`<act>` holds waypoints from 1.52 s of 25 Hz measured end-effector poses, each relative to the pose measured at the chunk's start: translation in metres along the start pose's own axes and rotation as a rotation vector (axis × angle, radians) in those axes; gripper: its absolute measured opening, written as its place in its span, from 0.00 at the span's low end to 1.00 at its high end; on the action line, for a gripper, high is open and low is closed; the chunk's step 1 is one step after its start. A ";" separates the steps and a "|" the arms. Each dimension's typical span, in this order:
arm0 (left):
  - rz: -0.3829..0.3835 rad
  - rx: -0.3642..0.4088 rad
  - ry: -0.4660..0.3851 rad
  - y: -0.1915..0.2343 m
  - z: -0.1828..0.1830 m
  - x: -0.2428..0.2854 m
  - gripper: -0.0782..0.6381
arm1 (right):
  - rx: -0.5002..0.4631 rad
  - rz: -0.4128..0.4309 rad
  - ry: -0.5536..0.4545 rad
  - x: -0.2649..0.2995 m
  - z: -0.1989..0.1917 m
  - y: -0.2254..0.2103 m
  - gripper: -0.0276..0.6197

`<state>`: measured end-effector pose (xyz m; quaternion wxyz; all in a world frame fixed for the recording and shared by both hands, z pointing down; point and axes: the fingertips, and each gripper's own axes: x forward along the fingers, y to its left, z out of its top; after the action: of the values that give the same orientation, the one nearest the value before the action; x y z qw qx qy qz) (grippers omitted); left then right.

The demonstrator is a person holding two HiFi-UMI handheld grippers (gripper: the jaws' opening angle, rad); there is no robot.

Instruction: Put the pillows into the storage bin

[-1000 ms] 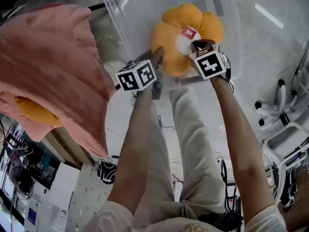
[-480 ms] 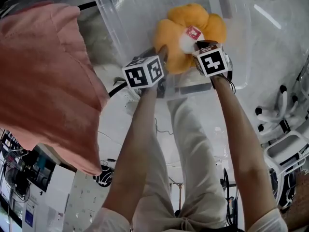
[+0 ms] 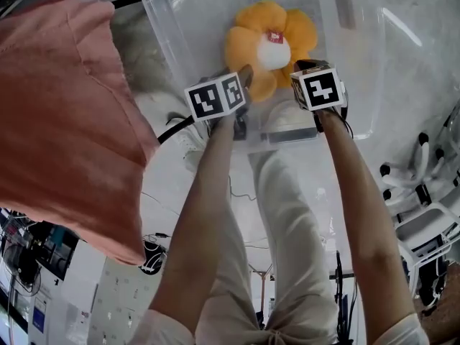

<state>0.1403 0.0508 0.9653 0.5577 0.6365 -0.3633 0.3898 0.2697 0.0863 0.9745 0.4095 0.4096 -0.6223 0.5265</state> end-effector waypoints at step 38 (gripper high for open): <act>-0.042 0.137 -0.104 -0.089 0.040 -0.200 0.57 | -0.001 0.078 -0.338 -0.209 0.063 0.093 0.47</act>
<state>0.1376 0.0268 0.7444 0.5013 0.6999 -0.3507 0.3685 0.2462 0.0507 0.7412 0.2785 0.4678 -0.6980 0.4651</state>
